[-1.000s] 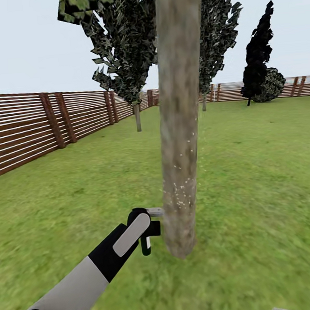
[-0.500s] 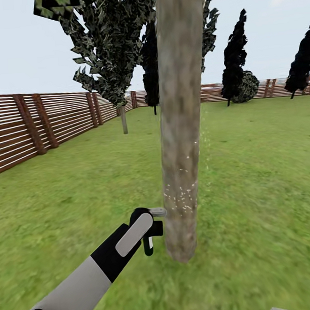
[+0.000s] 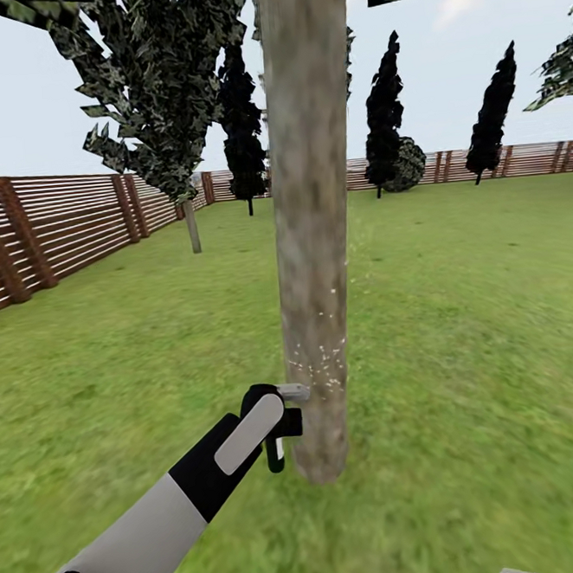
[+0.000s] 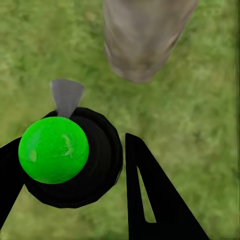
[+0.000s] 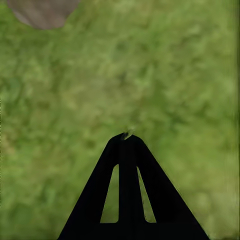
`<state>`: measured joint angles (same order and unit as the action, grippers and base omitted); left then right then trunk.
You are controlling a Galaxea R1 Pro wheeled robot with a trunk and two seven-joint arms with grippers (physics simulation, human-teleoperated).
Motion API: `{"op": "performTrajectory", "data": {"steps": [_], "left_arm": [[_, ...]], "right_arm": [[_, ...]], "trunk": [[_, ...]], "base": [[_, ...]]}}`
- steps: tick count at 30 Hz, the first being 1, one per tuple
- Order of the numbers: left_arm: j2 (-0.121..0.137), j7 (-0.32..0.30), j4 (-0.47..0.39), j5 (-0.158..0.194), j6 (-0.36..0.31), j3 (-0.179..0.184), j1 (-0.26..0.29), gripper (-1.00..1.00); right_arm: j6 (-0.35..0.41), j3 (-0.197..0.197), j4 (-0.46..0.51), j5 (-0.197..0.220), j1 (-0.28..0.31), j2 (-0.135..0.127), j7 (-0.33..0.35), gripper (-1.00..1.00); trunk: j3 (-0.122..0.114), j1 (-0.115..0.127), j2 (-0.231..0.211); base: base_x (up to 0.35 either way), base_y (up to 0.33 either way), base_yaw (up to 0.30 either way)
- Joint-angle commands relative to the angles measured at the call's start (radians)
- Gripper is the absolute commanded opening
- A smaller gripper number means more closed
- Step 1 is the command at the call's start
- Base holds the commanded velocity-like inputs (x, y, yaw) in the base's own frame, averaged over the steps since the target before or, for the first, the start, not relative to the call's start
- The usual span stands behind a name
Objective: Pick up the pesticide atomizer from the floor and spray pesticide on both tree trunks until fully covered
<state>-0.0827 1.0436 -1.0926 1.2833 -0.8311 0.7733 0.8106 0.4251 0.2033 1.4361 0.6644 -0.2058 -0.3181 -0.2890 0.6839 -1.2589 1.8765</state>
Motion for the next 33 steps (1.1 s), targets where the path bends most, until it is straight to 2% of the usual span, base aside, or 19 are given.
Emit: {"op": "performTrajectory", "data": {"steps": [1, 20, 26, 27, 28, 29, 30, 31, 33], "left_arm": [[-0.001, 0.011, -0.001, 0.006, -0.003, 0.001, 0.001, -1.0], [-0.01, 0.015, -0.001, 0.004, -0.003, 0.001, 0.001, -1.0], [-0.009, 0.027, -0.006, 0.009, -0.005, 0.001, 0.001, -1.0], [-0.009, 0.051, -0.006, 0.008, -0.005, 0.001, 0.001, -1.0], [-0.009, 0.1, -0.008, 0.008, -0.005, 0.001, -0.003, -1.0], [-0.011, 0.25, -0.023, 0.009, -0.001, 0.001, -0.039, -1.0], [-0.013, 0.307, -0.041, 0.01, -0.002, 0.001, -0.053, -1.0], [-0.012, 0.345, -0.065, 0.015, -0.008, 0.001, -0.062, -1.0], [-0.008, 0.392, -0.098, 0.038, -0.085, -0.001, -0.073, -1.0]], "right_arm": [[0.001, 0.002, 0.002, 0.01, 0.0, -0.001, -0.01, -1.0], [0.001, 0.002, -0.006, 0.01, 0.0, 0.002, -0.01, -1.0], [0.002, 0.002, -0.005, 0.011, 0.0, 0.003, -0.011, -1.0], [0.002, 0.002, -0.005, 0.011, 0.0, 0.003, -0.011, -1.0], [0.002, 0.002, -0.005, 0.011, 0.0, 0.003, -0.011, -1.0], [0.003, 0.003, -0.005, 0.011, 0.0, 0.002, -0.012, -1.0], [0.003, 0.003, -0.005, 0.011, 0.0, 0.003, -0.011, -1.0], [0.003, 0.003, -0.004, 0.011, 0.0, 0.003, -0.011, -1.0], [0.003, 0.004, -0.004, 0.011, 0.0, 0.003, -0.012, -1.0]], "trunk": [[0.001, 0.0, 0.0], [0.001, 0.0, 0.0], [0.001, 0.0, 0.0], [0.001, 0.0, 0.0], [0.001, 0.0, 0.0], [0.001, 0.0, 0.0], [0.001, 0.0, 0.0], [0.001, 0.0, 0.0], [0.001, 0.0, 0.0]], "base": [[0.0, 0.312, -0.286], [0.023, 0.345, -0.286], [0.013, 0.061, -0.134], [0.001, 0.006, -0.019], [0.001, 0.004, -0.012], [0.0, 0.002, -0.005], [0.0, 0.001, -0.003], [0.0, 0.001, -0.002], [0.0, 0.0, -0.001]]}}
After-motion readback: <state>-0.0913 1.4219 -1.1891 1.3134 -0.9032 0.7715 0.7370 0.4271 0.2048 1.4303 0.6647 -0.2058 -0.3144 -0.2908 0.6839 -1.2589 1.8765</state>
